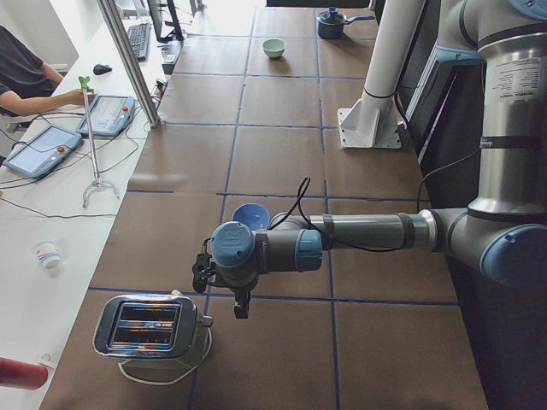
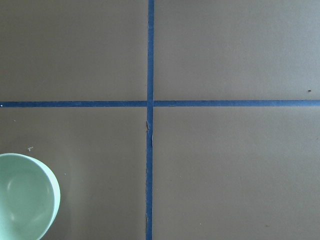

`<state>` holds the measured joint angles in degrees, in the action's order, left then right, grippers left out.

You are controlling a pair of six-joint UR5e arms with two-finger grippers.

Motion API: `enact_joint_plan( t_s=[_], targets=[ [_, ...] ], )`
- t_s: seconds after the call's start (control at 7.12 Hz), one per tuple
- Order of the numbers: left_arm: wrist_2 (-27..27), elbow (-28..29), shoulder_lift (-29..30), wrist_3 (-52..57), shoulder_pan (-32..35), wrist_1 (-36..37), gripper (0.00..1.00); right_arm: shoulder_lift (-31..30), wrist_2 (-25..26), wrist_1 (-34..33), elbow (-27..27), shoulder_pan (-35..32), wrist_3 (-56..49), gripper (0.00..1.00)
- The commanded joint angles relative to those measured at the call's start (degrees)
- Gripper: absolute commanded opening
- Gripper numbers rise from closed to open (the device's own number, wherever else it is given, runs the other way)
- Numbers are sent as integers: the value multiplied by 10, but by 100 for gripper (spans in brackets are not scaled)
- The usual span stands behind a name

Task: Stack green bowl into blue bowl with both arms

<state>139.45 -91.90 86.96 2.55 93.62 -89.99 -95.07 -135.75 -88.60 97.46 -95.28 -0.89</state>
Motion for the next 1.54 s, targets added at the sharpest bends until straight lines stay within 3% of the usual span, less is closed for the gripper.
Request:
enact_joint_plan(
  t_s=[0.0,0.14,0.28,0.56,0.84,1.26,1.4],
  targets=[
    [2,-17,4,-18,-11,-23,100,1,-2,-2,16,1,0,100],
    [28,-18,-1,-85,-46,-81,100,1,-2,-1,20,1,0,100],
    [34,-17,-12,-216,-94,-189,100,1,-1,-2,25,1,0,100],
    [6,7,-27,-457,-194,-395,100,1,-1,-2,26,4,1,100],
    [-60,25,-22,-535,-266,-442,98,3,0,2,26,5,2,100],
    [-112,30,13,-633,-351,-456,97,2,0,2,25,6,1,100],
    [-130,40,14,-634,-372,-458,91,2,0,2,25,8,2,100]
  ],
)
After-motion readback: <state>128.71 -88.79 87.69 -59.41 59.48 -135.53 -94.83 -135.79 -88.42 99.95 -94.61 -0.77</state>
